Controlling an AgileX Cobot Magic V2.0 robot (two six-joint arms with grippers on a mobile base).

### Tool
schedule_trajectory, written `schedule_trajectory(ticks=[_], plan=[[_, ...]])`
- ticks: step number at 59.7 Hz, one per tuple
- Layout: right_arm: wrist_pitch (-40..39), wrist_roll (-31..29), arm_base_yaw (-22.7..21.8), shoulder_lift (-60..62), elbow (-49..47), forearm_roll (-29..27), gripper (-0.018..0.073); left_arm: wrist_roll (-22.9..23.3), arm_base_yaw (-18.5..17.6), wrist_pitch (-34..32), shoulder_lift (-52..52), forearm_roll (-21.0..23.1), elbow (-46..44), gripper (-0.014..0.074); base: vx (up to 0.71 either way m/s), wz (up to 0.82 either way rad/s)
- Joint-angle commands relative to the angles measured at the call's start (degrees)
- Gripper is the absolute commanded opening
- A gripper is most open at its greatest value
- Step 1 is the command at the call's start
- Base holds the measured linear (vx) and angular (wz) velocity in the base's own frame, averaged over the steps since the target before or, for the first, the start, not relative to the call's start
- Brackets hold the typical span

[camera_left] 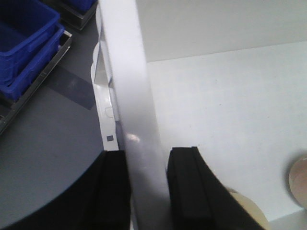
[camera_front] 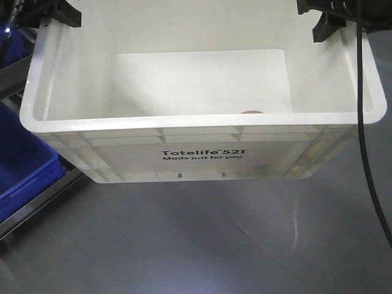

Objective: Place moving items into box and shelve
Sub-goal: 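Hold the tote while the base drives up to the shelf rack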

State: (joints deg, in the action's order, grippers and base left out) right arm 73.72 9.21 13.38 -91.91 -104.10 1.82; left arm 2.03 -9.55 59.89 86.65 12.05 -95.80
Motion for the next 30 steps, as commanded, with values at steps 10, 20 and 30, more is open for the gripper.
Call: schedule_trajectory(ticks=[10, 20, 30], plan=[[-0.2, -0.7, -0.8, 3.3, -2.4, 3.7, -0.0005, -0.5, 0.4, -6.8, -3.1, -1.8, -2.4, 0.0, 0.08, 0.42], [-0.2, -0.7, -0.8, 3.3, -2.4, 3.7, -0.0005, -0.5, 0.4, -6.8, -3.1, -1.8, -2.4, 0.0, 0.07, 0.37], [-0.2, -0.7, -0.8, 3.3, -2.4, 3.7, -0.0005, -0.5, 0.4, -6.8, -3.1, -1.8, -2.4, 0.0, 0.06, 0.36]])
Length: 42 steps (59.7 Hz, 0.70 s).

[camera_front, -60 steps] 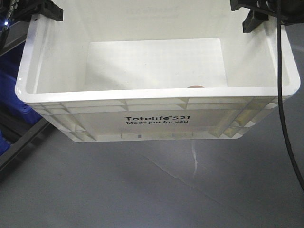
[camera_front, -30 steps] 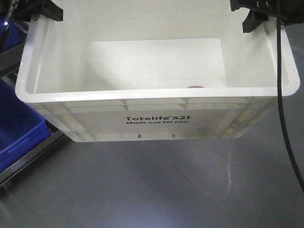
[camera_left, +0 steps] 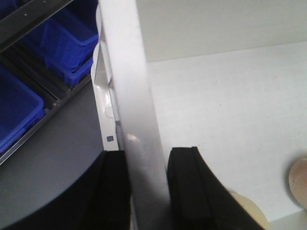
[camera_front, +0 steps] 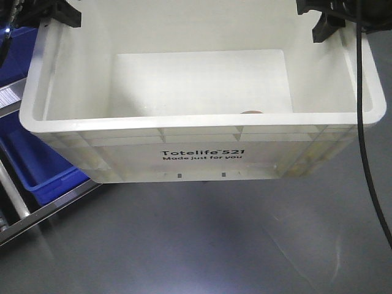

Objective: Place moving items into box and shelve
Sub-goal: 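Hold the tote while the base drives up to the shelf rack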

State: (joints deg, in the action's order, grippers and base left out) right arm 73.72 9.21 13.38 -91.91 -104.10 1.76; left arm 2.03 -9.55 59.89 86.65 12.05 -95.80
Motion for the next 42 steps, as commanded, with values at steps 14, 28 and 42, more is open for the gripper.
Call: schedule_trajectory(ticks=[14, 28, 42], plan=[[-0.2, -0.7, -0.8, 3.3, -2.4, 3.8, -0.0005, -0.5, 0.4, -6.8, -3.1, -1.8, -2.4, 0.0, 0.04, 0.33], [-0.2, -0.7, -0.8, 3.3, -2.4, 3.8, -0.0005, -0.5, 0.4, -6.8, -3.1, -1.8, -2.4, 0.0, 0.04, 0.3], [-0.2, -0.7, -0.8, 3.3, -2.4, 3.8, -0.0005, -0.5, 0.4, -6.8, -3.1, -1.8, -2.4, 0.0, 0.04, 0.28]])
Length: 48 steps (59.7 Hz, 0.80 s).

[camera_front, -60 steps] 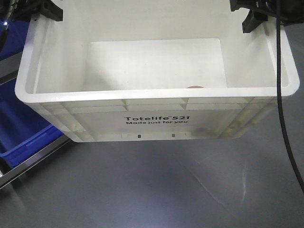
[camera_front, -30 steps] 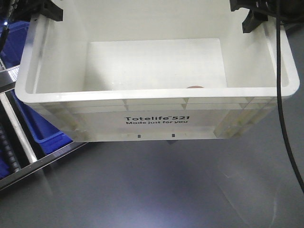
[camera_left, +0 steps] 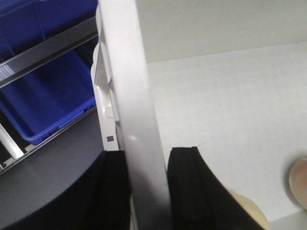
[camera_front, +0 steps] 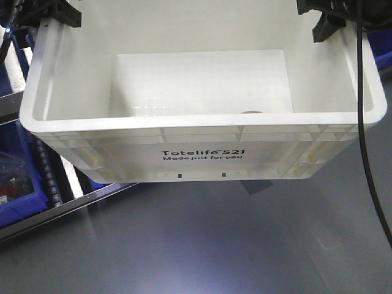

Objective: Place moving items into box and shelve
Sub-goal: 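Hold the tote while the base drives up to the shelf rack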

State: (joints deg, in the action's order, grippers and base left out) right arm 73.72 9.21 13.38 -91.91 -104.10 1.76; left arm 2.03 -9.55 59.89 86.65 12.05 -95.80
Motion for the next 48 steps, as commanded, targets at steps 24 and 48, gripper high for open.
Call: schedule_trajectory(ticks=[24, 48], plan=[[-0.2, -0.7, -0.8, 3.3, -2.4, 3.8, -0.0005, -0.5, 0.4, -6.8, -3.1, -1.8, -2.4, 0.0, 0.04, 0.29], [-0.2, -0.7, -0.8, 3.3, -2.4, 3.8, -0.0005, -0.5, 0.4, -6.8, -3.1, -1.8, -2.4, 0.0, 0.02, 0.4]])
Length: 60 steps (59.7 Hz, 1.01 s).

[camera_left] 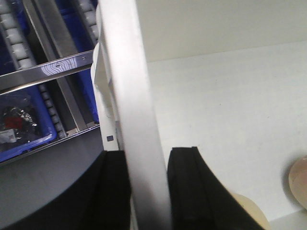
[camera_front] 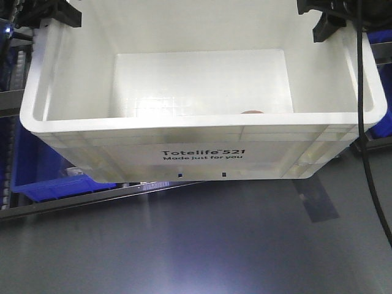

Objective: Place moving items into box and shelve
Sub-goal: 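Hold the tote while the base drives up to the shelf rack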

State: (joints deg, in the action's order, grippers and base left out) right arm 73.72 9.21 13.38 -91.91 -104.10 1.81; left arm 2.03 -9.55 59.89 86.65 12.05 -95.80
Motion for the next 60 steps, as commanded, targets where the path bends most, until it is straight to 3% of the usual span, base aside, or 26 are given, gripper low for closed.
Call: schedule_trajectory(ticks=[1, 60], plan=[[-0.2, -0.7, -0.8, 3.3, -2.4, 3.7, -0.0005, -0.5, 0.4, -6.8, -3.1, -1.8, -2.4, 0.0, 0.01, 0.47], [-0.2, -0.7, -0.8, 3.3, -2.4, 3.7, -0.0005, -0.5, 0.4, -6.8, -3.1, -1.8, -2.4, 0.0, 0.02, 0.36]])
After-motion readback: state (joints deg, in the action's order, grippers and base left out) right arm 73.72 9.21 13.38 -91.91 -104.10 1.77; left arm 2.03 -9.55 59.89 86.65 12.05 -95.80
